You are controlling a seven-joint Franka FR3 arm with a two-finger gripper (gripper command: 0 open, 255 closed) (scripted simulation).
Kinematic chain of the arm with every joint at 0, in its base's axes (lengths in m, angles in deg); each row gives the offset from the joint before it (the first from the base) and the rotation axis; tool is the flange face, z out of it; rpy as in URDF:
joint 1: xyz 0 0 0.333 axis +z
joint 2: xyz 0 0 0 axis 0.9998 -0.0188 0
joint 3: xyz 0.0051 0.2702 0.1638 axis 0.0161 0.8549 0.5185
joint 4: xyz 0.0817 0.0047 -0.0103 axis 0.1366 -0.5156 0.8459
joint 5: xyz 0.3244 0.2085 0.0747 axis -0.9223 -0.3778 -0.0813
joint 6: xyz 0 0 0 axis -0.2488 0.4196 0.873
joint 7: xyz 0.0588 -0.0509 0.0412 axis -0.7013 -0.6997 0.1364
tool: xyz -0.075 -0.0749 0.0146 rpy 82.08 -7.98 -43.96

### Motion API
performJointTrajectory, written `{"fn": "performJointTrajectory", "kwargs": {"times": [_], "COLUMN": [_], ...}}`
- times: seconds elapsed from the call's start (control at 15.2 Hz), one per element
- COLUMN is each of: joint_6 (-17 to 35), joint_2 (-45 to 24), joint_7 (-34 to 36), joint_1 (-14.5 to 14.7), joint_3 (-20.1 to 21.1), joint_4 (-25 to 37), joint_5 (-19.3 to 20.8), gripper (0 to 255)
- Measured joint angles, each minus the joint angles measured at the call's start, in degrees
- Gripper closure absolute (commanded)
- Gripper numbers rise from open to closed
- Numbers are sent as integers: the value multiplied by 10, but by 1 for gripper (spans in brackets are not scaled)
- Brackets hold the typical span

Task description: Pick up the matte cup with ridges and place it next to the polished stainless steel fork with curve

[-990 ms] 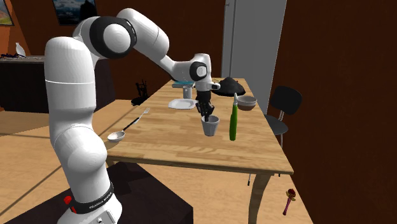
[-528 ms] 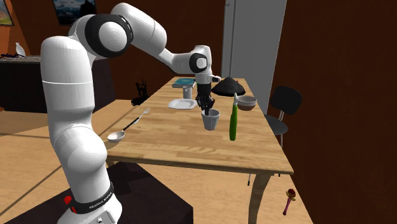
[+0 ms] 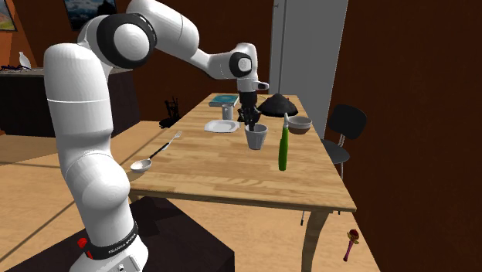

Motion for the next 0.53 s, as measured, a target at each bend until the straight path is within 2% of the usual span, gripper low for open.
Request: {"fn": "performJointTrajectory", "kwargs": {"times": [0.53], "joint_6": [-57], "joint_2": [10], "joint_7": [-6], "joint_1": [1], "joint_3": [1], "joint_4": [47], "joint_5": [-2], "gripper": [255]}}
